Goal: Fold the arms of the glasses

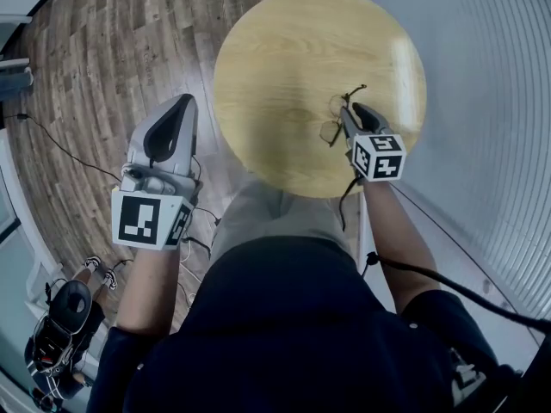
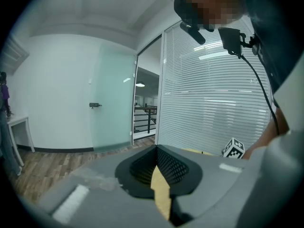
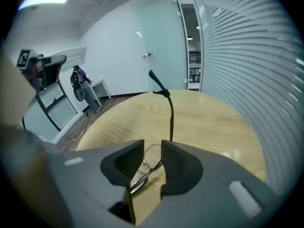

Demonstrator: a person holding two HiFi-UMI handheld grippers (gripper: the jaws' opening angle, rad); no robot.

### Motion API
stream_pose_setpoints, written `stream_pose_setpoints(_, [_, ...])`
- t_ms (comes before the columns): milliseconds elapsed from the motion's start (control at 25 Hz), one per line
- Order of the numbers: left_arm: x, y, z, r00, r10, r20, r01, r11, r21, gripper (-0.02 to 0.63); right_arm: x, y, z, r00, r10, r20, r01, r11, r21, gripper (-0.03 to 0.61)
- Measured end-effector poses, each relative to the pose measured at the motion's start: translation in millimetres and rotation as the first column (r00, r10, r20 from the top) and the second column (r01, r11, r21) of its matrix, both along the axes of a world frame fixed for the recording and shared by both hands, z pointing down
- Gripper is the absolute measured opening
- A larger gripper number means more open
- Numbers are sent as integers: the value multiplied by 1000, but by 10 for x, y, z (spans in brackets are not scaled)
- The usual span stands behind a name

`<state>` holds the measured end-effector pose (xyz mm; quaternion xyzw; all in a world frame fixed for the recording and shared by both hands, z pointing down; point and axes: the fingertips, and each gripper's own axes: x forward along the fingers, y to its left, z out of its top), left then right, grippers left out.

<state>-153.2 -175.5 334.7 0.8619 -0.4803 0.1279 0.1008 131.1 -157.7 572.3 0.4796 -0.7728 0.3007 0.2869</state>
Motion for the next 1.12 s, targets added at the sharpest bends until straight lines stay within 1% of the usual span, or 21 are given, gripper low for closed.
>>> stream_pose_setpoints(80, [62, -9, 25, 1000, 2, 4, -2, 1000, 3, 2, 104, 31, 141, 999, 46, -24, -46, 998, -31, 121])
stream_pose_setpoints(160, [103, -42, 23, 1000, 9, 9, -9, 1000, 0, 2, 153, -15, 246, 997, 71, -41, -73, 995, -61, 120])
stream_pose_setpoints(360, [155, -53, -15, 1000, 21, 13, -21, 1000, -7, 2, 194, -143, 414, 991, 129, -20, -131, 985, -116, 109])
stream_pose_setpoints(480, [170, -19, -19, 1000, 20, 17, -20, 1000, -14, 2, 174, -150, 450, 992, 120, -23, -122, 984, -128, 69])
stream_pose_setpoints(600, [106, -13, -66, 1000, 10, 15, -10, 1000, -21, 2, 118, -140, 424, 993, 121, -1, -120, 982, -147, 66])
stream_pose_setpoints(720, [47, -29, -90, 1000, -2, 14, 3, 1000, -23, 2, 86, -130, 440, 995, 102, -8, -102, 982, -158, 67])
stream_pose_setpoints(840, [45, -36, -60, 1000, -10, 20, 10, 1000, -26, 2, 89, -136, 463, 996, 91, -10, -91, 985, -147, 48])
stream_pose_setpoints(1000, [103, 28, -37, 1000, -12, 24, 13, 1000, -16, 2, 133, -77, 472, 993, 117, 30, -112, 985, -133, 41])
stream_pose_setpoints(1120, [158, 64, -43, 1000, -9, 25, 9, 1000, -4, 2, 147, -31, 449, 993, 113, 43, -108, 988, -113, 40])
